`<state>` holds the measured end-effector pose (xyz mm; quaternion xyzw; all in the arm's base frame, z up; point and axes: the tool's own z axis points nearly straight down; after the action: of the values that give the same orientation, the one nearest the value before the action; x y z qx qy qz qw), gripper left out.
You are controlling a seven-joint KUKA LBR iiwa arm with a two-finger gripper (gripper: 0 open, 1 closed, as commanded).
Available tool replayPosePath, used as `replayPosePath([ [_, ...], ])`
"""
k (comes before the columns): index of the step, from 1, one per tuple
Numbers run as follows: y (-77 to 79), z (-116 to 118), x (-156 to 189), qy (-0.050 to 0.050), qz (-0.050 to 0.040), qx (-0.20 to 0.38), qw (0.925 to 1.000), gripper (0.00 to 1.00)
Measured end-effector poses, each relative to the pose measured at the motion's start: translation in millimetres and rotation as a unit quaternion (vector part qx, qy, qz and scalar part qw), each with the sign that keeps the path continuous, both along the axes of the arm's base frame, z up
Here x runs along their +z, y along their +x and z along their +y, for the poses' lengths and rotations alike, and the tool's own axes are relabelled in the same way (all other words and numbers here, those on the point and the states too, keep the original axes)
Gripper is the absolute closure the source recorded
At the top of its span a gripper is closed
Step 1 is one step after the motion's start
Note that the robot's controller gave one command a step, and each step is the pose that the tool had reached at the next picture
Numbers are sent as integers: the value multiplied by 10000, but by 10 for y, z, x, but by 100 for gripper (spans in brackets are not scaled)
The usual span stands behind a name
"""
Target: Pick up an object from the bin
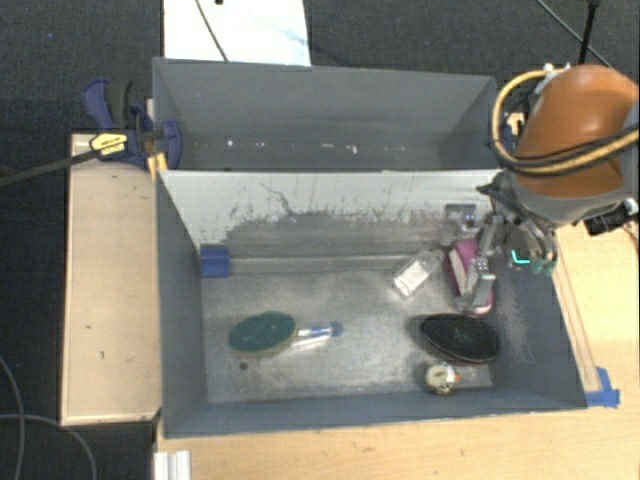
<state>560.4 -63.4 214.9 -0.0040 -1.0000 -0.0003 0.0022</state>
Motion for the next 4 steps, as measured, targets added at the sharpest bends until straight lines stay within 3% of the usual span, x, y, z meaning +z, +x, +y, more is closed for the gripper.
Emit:
replayPosePath([
  [1,-285,-254,-1202,10,10,823,9966,0],
  [2,-514,-293,-1425,14,-23,1125,9937,0],
  [3,-513,-306,-1430,3,-27,1143,9934,100],
  [4,-513,-307,-1430,1,-27,1146,9934,0],
])
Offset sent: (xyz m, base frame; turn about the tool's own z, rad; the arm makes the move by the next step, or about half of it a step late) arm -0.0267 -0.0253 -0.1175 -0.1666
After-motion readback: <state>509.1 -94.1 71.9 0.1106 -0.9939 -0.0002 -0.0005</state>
